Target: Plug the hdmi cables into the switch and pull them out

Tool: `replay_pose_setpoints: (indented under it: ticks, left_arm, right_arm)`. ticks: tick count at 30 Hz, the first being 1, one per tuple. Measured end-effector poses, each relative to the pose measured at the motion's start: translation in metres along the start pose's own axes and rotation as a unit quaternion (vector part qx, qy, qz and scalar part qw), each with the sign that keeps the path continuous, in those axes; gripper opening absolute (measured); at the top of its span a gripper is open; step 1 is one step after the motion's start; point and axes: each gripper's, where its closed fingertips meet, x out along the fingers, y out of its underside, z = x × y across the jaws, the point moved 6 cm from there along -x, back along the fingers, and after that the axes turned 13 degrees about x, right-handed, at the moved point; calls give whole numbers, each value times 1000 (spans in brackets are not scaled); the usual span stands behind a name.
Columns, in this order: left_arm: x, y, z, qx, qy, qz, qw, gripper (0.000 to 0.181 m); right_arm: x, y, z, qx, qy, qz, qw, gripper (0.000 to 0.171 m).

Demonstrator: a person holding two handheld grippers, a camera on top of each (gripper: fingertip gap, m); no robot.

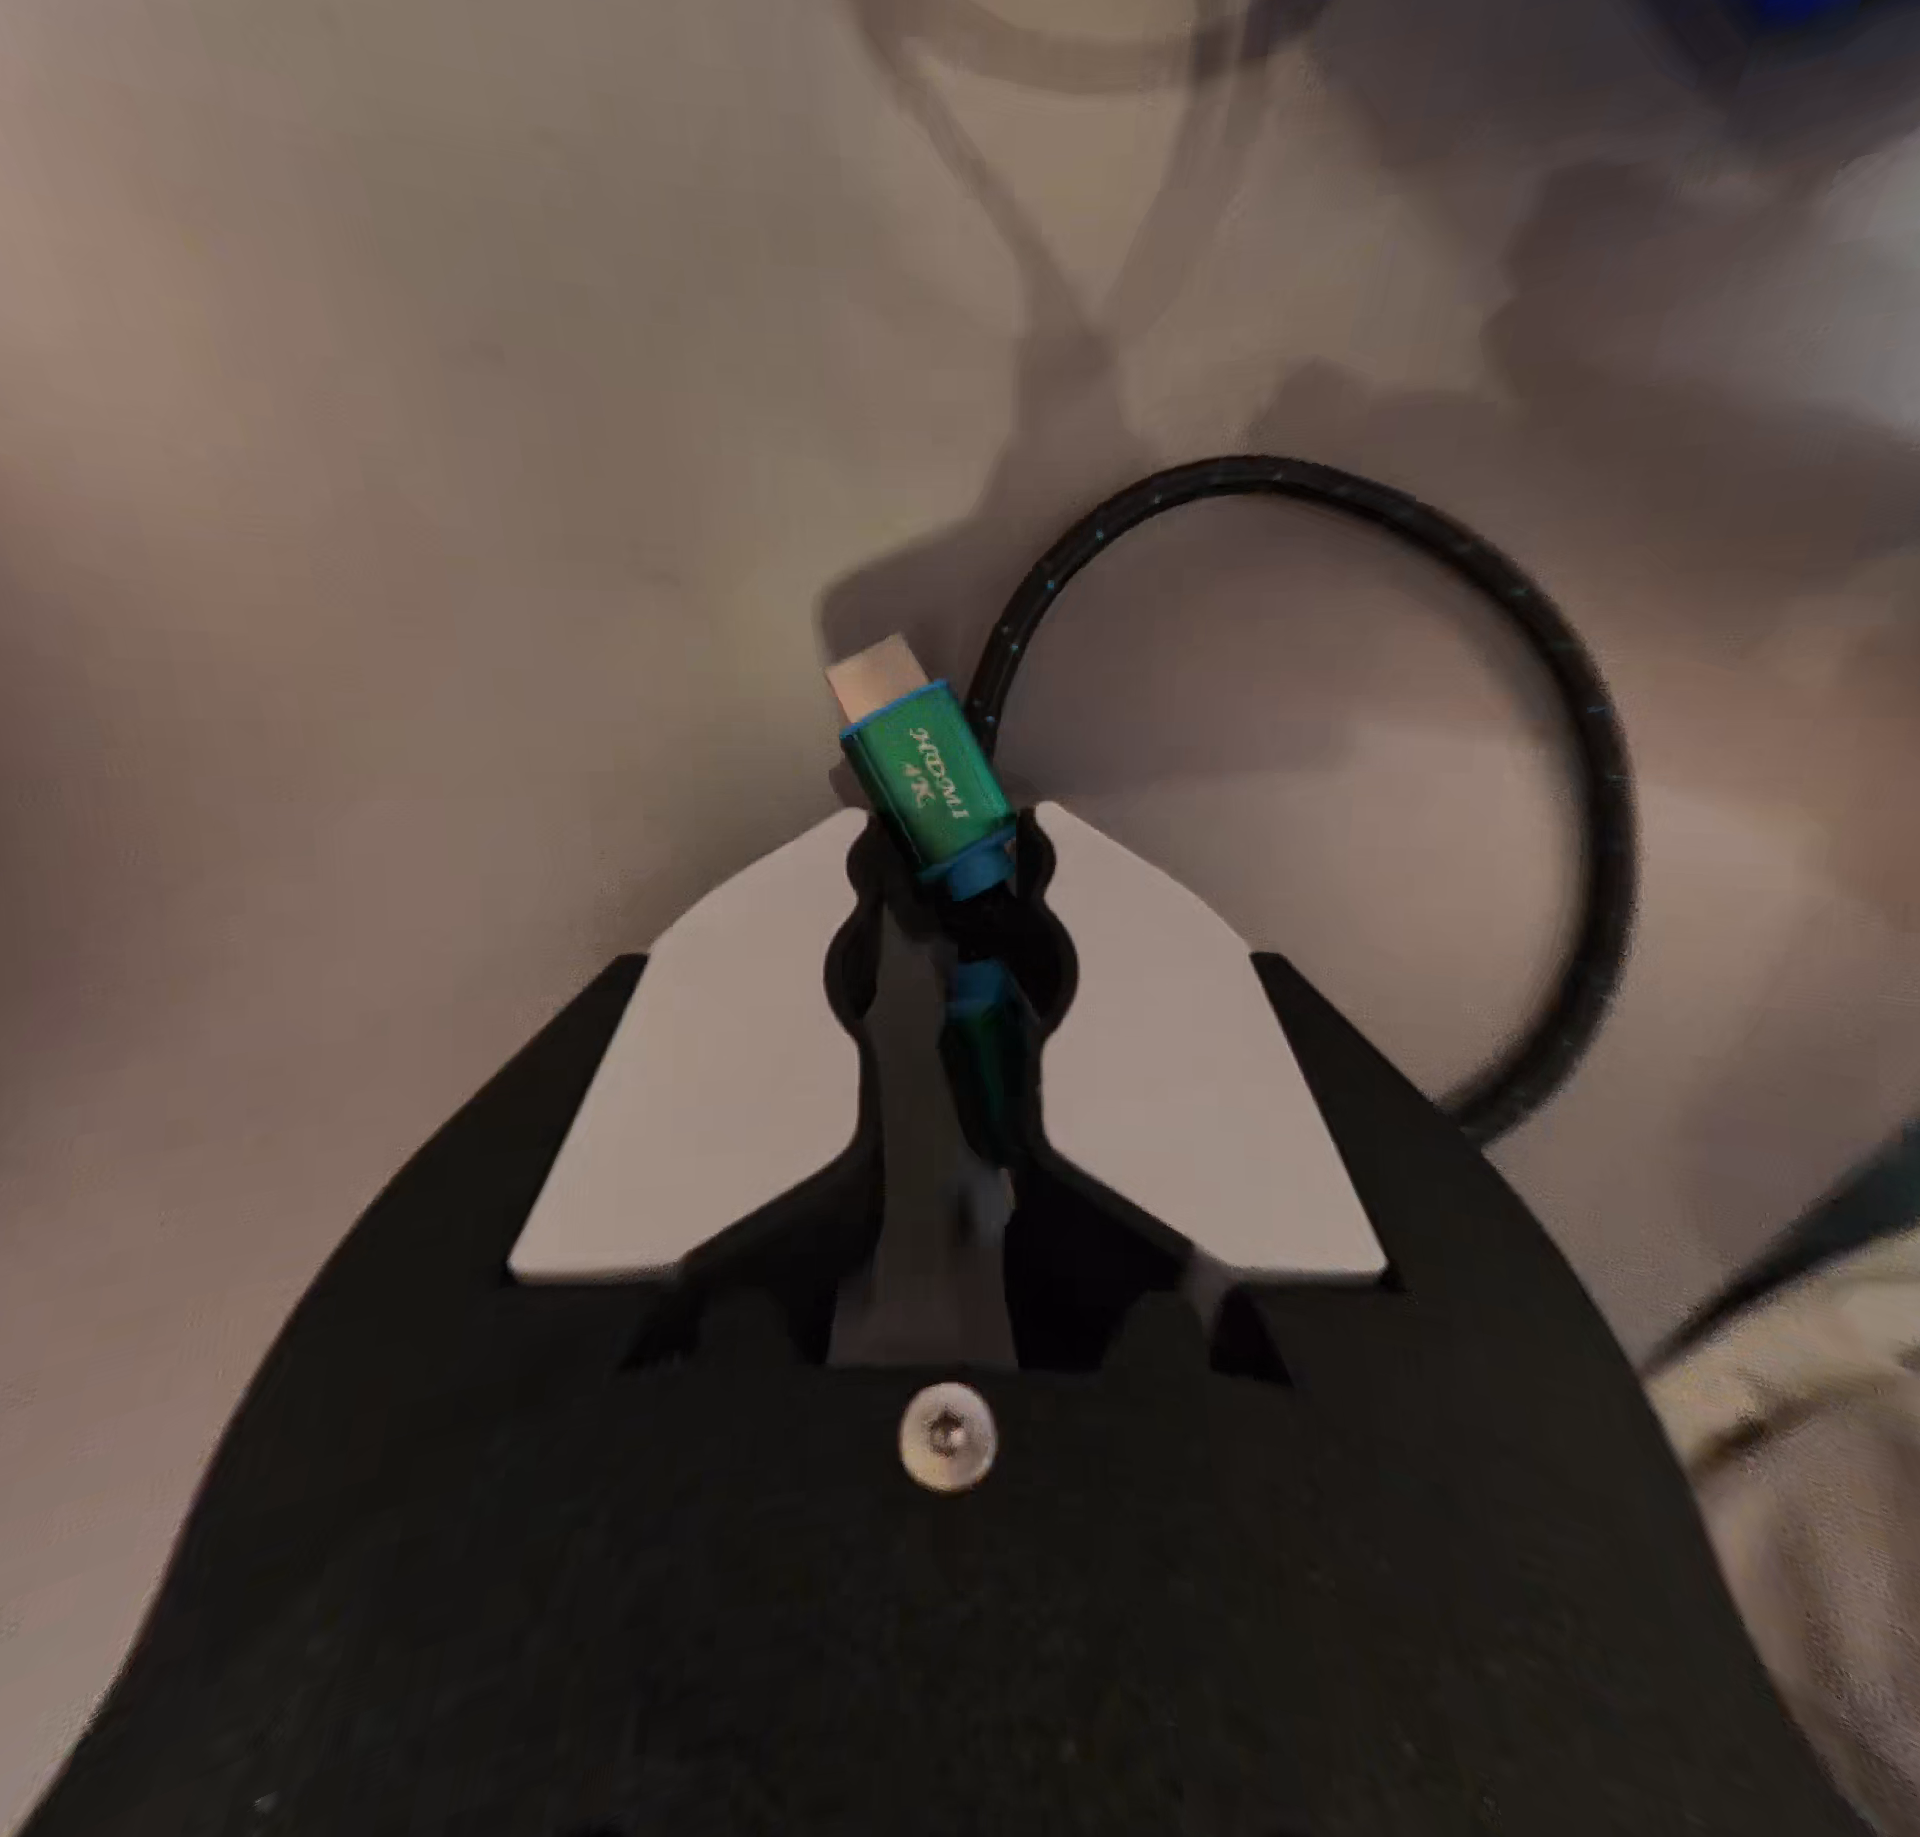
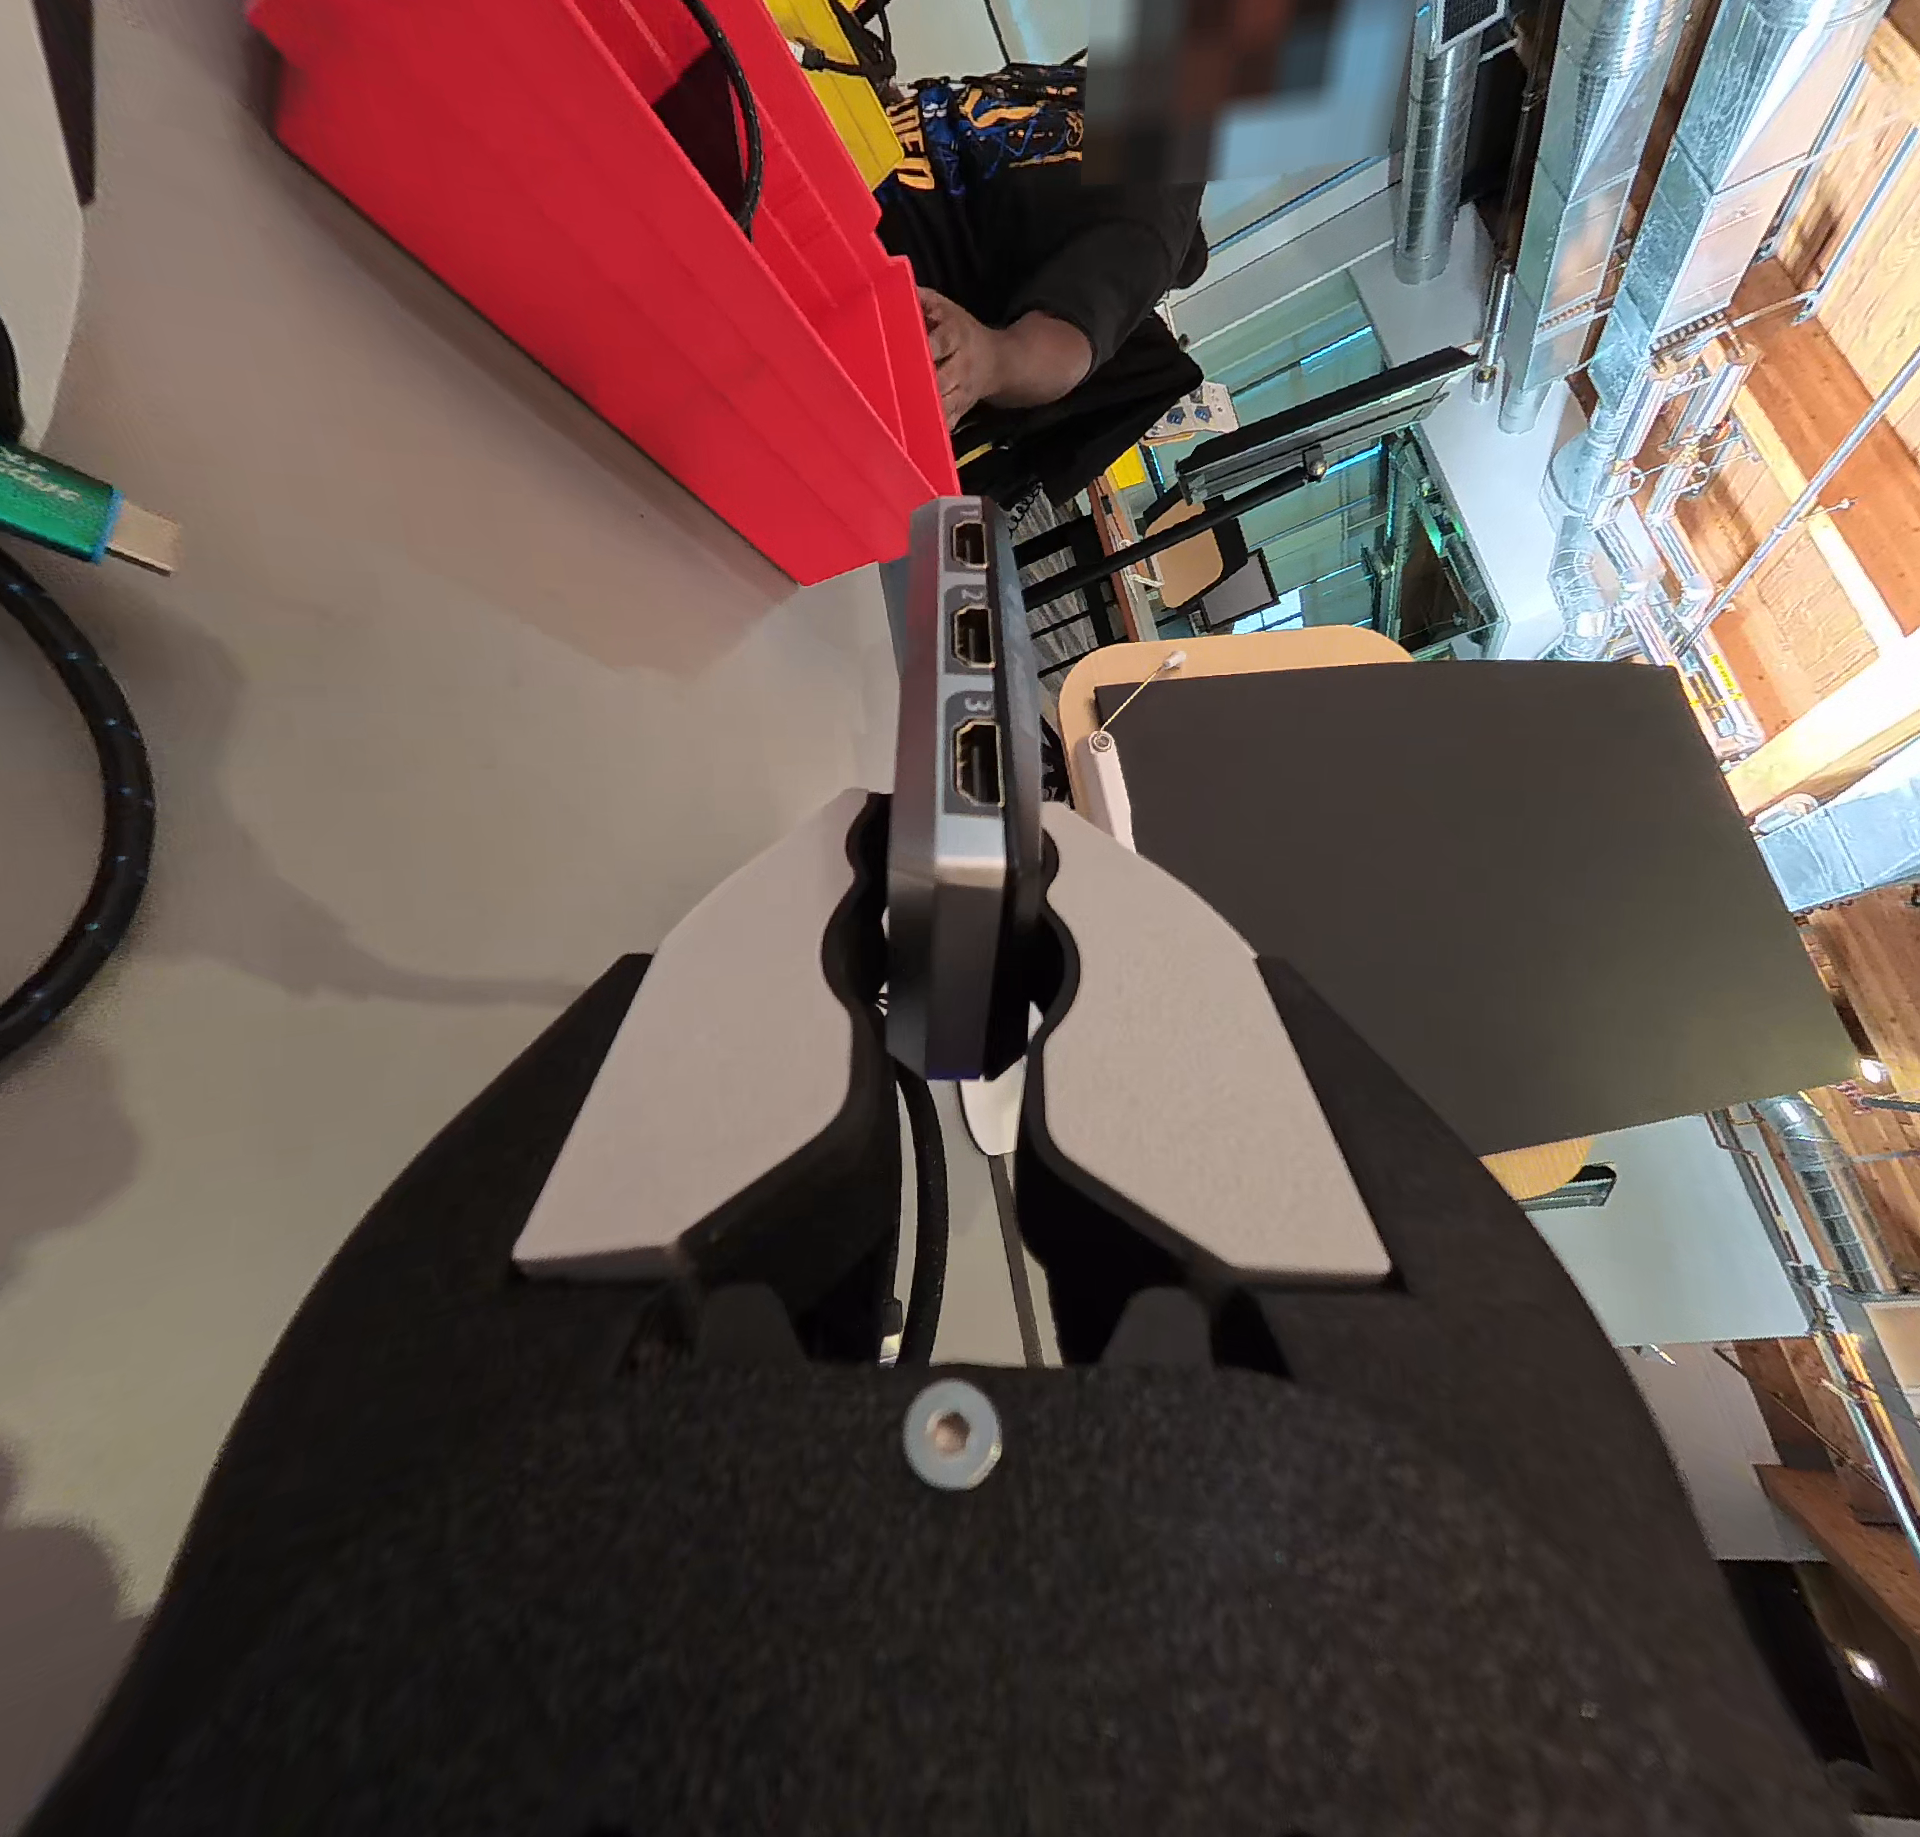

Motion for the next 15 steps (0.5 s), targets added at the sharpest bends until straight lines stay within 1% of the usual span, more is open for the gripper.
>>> replay_pose_setpoints:
  ticks: [5,7,10,12,15]
  left_arm:
    - [-2,-2,2,63,-116,32,991,23]
    - [-1,-3,2,79,-129,38,988,22]
    - [-1,-10,-2,87,-91,17,992,21]
    - [-6,-22,-7,132,-46,-28,990,21]
    - [-20,-40,-12,218,10,-72,973,21]
  right_arm:
    - [0,-3,3,-5,-5,3,1000,23]
    - [0,-4,5,-9,-7,4,1000,23]
    - [0,-4,7,-9,-9,3,1000,23]
    - [0,-4,7,-8,-10,4,1000,23]
    - [-2,-3,7,-3,-10,2,1000,23]
